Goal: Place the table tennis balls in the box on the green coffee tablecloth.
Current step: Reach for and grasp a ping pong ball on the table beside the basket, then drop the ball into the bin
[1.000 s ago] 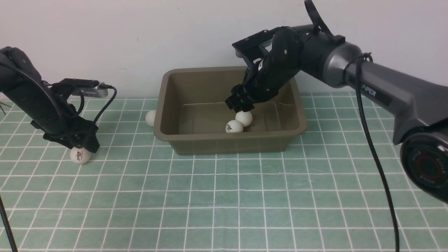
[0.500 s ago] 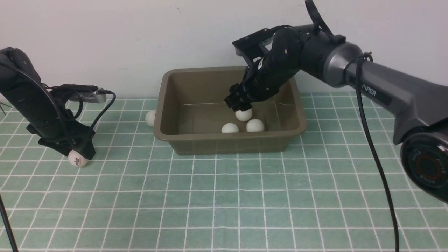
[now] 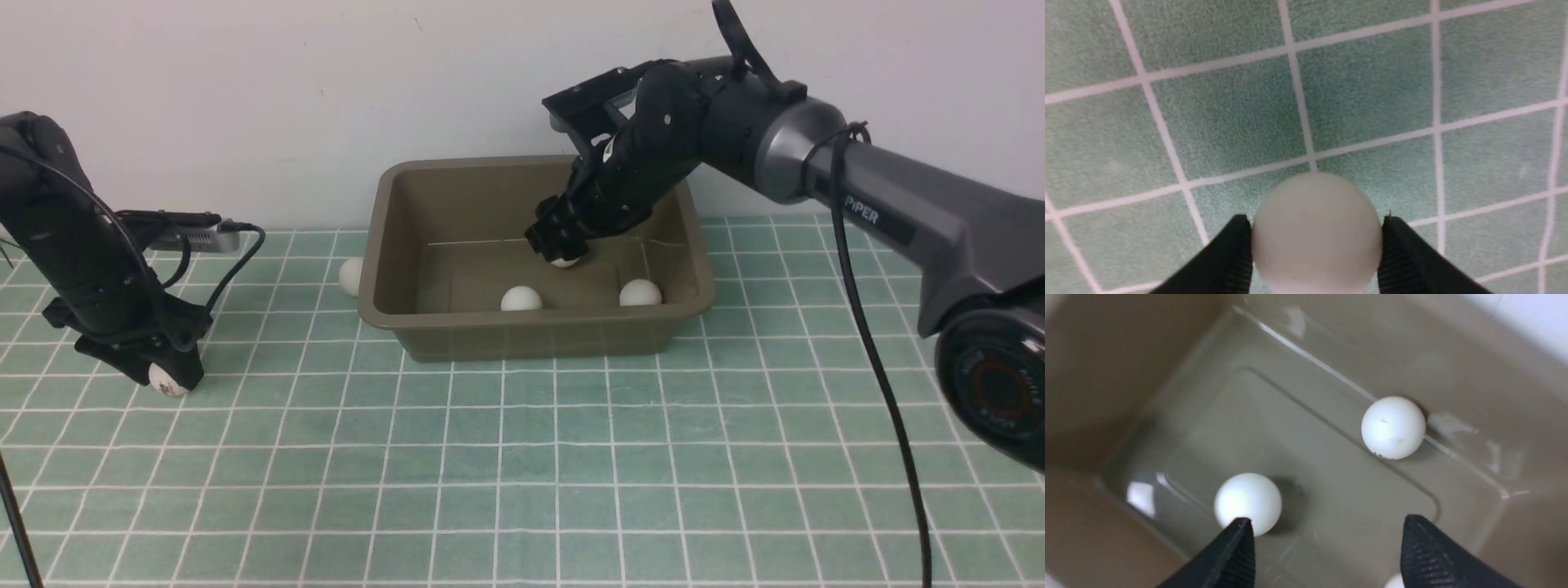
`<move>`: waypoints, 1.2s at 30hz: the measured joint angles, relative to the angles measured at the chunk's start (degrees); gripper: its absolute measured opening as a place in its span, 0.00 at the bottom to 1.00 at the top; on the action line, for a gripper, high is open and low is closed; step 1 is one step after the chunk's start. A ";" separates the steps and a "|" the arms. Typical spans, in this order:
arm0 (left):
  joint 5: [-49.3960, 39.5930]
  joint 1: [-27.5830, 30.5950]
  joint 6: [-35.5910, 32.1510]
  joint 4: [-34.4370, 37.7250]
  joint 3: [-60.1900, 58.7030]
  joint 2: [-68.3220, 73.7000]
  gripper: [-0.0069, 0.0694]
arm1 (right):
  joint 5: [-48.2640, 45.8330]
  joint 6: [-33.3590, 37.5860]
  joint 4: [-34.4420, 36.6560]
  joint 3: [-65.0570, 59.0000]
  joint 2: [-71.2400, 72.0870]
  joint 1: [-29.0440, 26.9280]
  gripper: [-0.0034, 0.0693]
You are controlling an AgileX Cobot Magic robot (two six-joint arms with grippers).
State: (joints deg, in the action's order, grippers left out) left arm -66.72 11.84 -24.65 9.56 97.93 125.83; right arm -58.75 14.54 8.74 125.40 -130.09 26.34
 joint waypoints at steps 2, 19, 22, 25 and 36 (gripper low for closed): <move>-2.12 0.00 0.05 0.58 3.48 0.00 0.55 | -3.56 0.00 -0.19 2.09 2.01 0.00 0.64; 1.79 -26.12 -1.39 3.25 23.60 -1.02 0.55 | -13.65 -0.26 -7.85 3.92 14.91 -0.67 0.03; 3.61 -27.33 -0.61 3.03 23.60 0.79 0.55 | -13.72 -0.92 -8.74 3.53 20.03 -2.37 0.03; 4.00 -27.33 -0.55 3.03 23.60 3.17 0.55 | -13.72 -1.27 -9.52 0.37 25.83 -4.50 0.03; 4.33 -27.33 -2.66 5.19 23.60 8.38 0.55 | -14.70 -1.26 -11.24 -29.48 64.85 -14.22 0.03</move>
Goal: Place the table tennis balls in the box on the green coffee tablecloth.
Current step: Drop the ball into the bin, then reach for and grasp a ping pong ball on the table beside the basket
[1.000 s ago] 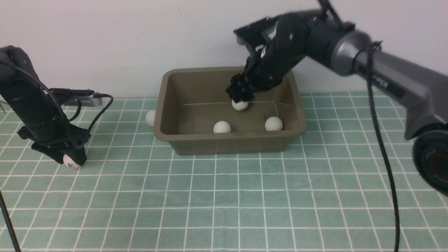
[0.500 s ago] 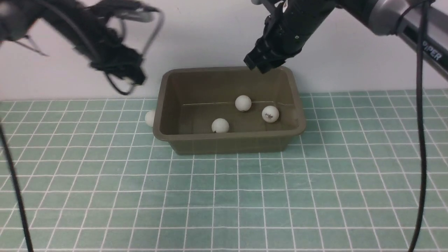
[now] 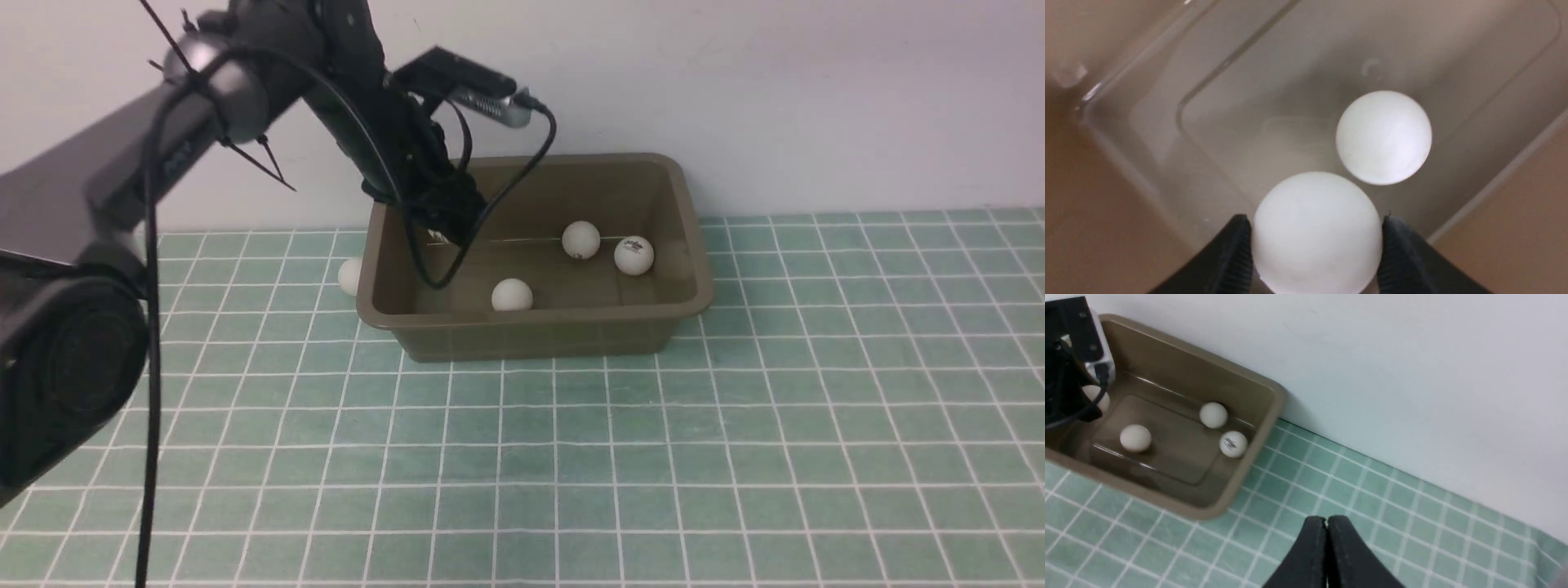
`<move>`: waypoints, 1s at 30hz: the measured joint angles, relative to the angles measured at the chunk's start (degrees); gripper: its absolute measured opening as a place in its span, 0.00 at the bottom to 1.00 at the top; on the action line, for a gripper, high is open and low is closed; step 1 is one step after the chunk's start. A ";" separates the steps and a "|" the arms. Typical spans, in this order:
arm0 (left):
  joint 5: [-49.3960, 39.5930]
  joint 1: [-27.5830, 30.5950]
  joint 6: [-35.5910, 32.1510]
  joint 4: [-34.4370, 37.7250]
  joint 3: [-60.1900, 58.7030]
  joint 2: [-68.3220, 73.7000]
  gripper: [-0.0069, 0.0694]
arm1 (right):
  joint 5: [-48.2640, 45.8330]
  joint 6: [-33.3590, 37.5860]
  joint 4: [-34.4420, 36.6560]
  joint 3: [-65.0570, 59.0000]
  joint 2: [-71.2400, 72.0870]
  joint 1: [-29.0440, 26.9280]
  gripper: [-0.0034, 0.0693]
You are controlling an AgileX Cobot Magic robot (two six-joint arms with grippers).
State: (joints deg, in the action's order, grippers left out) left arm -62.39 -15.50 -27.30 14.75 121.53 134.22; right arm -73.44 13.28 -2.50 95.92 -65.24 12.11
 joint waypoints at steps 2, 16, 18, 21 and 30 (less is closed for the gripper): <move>0.49 0.00 -0.06 0.75 0.00 0.12 0.57 | -0.06 0.00 -1.04 -2.55 4.58 -0.06 0.03; -7.42 0.00 0.06 -0.99 11.13 0.16 0.71 | -0.53 -2.82 -6.89 -10.18 12.24 -0.06 0.03; -8.01 0.14 1.51 -2.65 14.91 -0.61 0.71 | -0.53 -2.88 -6.54 -10.18 11.64 -0.06 0.03; -8.40 1.62 5.13 -5.61 16.52 -4.66 0.71 | -0.48 -2.99 -6.17 -10.18 11.01 -0.06 0.03; -9.53 12.40 7.57 -7.87 16.66 -16.59 0.71 | -0.48 -2.99 -5.90 -10.24 10.57 -0.06 0.03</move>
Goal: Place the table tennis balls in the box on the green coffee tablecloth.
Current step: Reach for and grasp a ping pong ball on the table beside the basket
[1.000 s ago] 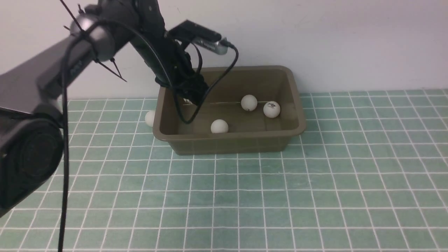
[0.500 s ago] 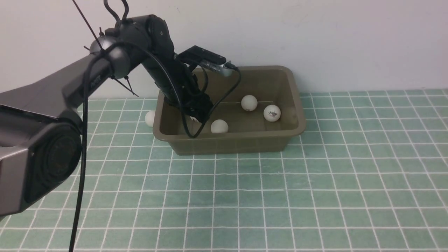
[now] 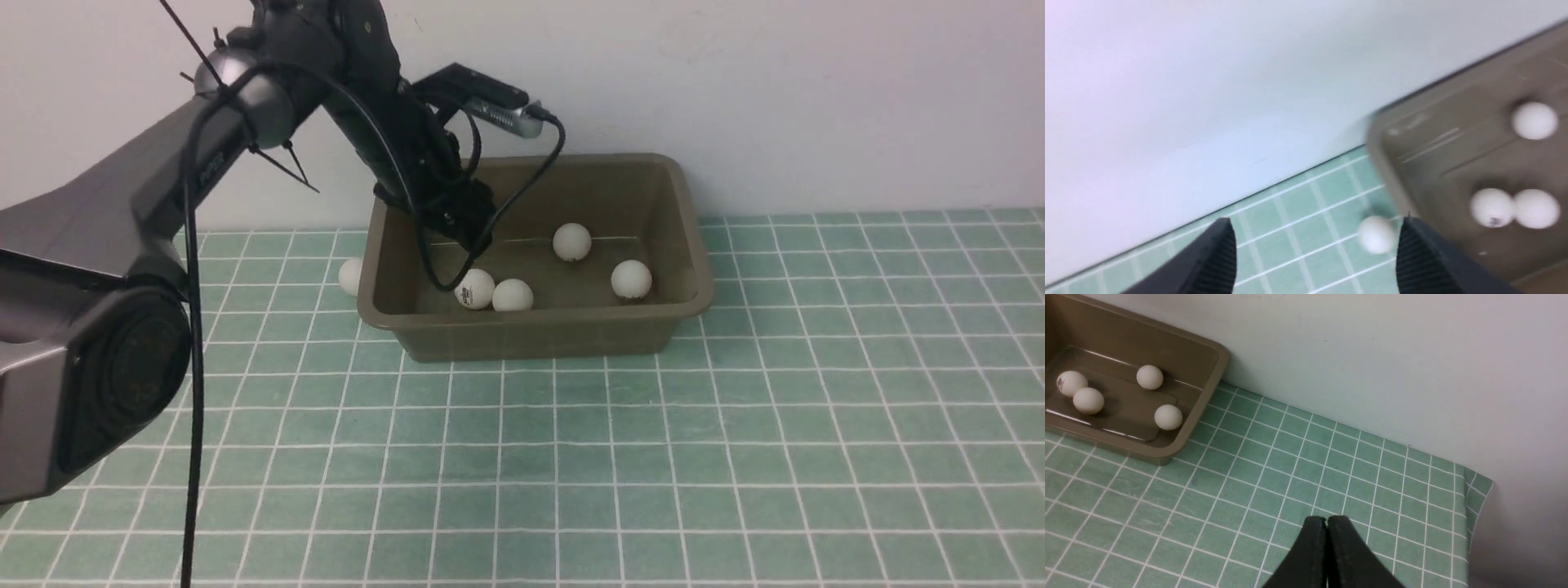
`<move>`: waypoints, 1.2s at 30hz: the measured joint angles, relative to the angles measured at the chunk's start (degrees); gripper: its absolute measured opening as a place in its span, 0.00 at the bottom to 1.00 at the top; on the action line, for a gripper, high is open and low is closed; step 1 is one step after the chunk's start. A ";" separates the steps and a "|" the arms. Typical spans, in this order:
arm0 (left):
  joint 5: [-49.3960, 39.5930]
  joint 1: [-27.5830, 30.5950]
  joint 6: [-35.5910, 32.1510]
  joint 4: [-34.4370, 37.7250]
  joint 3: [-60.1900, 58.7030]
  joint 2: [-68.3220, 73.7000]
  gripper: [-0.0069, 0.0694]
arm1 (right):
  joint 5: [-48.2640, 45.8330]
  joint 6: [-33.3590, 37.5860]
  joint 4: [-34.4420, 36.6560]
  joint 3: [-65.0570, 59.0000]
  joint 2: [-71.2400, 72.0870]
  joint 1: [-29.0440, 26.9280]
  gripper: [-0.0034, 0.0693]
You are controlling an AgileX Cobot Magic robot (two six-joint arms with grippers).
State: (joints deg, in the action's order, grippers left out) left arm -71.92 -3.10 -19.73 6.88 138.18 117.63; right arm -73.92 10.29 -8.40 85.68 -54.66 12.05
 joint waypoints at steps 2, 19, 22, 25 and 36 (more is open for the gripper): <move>-0.05 1.98 -0.13 0.23 -0.88 -0.89 0.71 | 0.00 0.00 0.00 0.00 0.00 0.00 0.03; 0.28 17.31 -19.55 12.81 -31.16 -5.12 0.71 | 0.00 0.00 0.00 0.00 0.00 0.00 0.02; 0.78 20.07 -28.92 19.05 -33.77 -5.12 0.71 | 0.00 0.00 0.00 0.00 0.00 0.00 0.02; 3.22 23.06 -43.89 30.03 -35.55 -4.00 0.71 | 0.00 0.00 0.06 0.00 0.00 0.00 0.02; 3.22 22.16 -84.43 50.57 -35.61 9.57 0.71 | 0.00 0.00 2.67 0.00 0.00 0.00 0.02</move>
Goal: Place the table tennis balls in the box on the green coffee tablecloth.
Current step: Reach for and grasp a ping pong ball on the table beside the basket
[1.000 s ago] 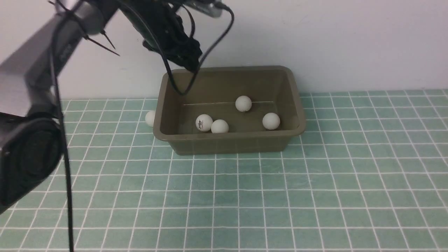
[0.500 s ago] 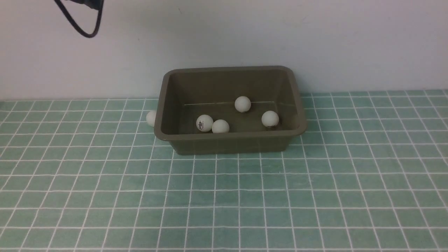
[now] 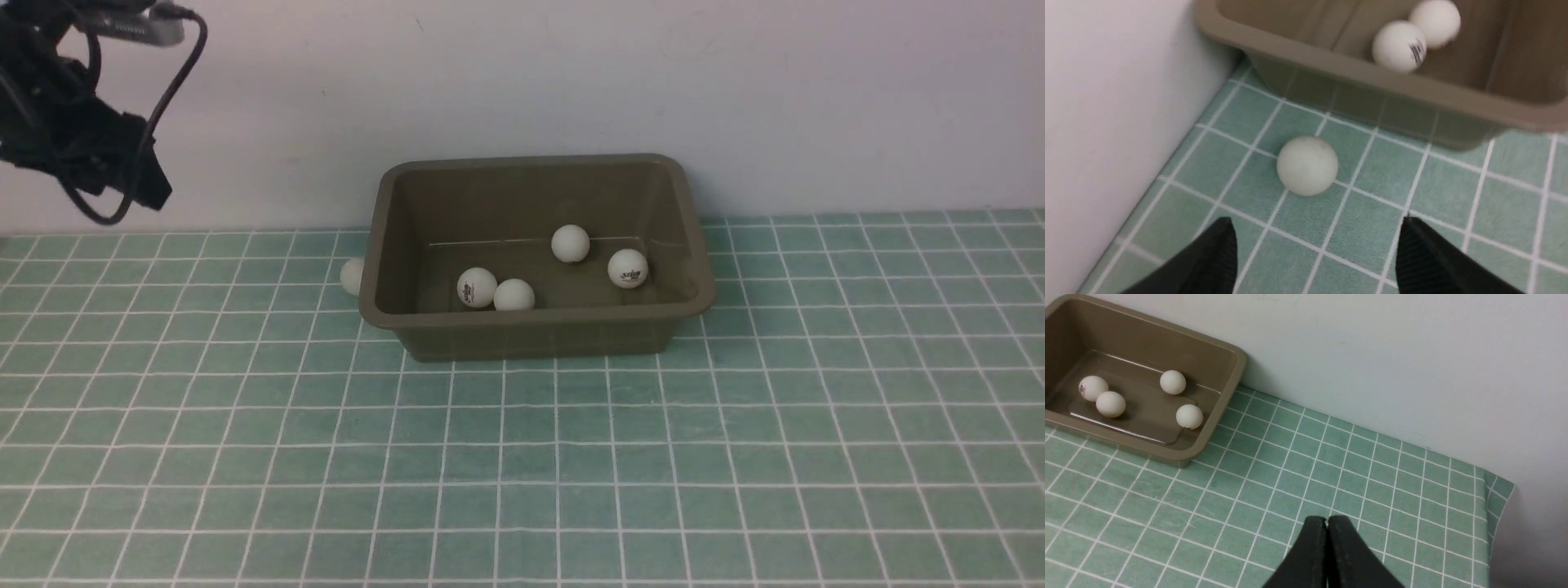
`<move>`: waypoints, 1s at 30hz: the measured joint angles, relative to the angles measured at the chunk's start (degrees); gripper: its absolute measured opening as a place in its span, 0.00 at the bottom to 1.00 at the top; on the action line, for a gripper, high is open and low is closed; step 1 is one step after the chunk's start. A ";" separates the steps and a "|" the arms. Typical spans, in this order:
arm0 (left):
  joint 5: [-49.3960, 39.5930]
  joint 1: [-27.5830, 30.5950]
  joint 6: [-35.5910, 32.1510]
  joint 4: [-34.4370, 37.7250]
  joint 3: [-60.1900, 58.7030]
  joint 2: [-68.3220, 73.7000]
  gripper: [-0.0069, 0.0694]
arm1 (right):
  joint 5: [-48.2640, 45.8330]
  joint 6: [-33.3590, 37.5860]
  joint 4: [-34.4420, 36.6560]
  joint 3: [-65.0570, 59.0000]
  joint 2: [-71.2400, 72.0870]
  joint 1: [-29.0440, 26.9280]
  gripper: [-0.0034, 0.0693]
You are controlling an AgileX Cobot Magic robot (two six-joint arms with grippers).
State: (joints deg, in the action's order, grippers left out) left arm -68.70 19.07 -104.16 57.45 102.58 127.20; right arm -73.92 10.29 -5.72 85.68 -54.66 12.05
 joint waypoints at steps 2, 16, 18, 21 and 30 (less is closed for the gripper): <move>0.08 -0.52 -5.45 1.28 0.00 2.12 0.71 | 0.00 0.00 0.12 0.00 0.00 0.00 0.02; 10.11 -7.86 -12.33 14.85 0.00 8.14 0.71 | 0.00 -0.22 0.14 0.00 0.00 0.00 0.02; 11.93 -8.61 -12.33 15.18 0.00 8.14 0.71 | 0.00 -0.22 0.14 0.00 0.00 0.00 0.02; 14.18 -8.96 -11.45 16.37 0.00 8.14 0.71 | 0.00 -0.22 0.19 0.00 0.00 0.00 0.02; 14.69 -8.96 -5.63 17.27 0.00 10.50 0.71 | 0.00 -0.22 0.25 0.00 0.00 0.00 0.02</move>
State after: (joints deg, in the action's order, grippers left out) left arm -54.01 10.10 -109.79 74.72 102.58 137.71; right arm -73.92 10.07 -5.47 85.68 -54.66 12.05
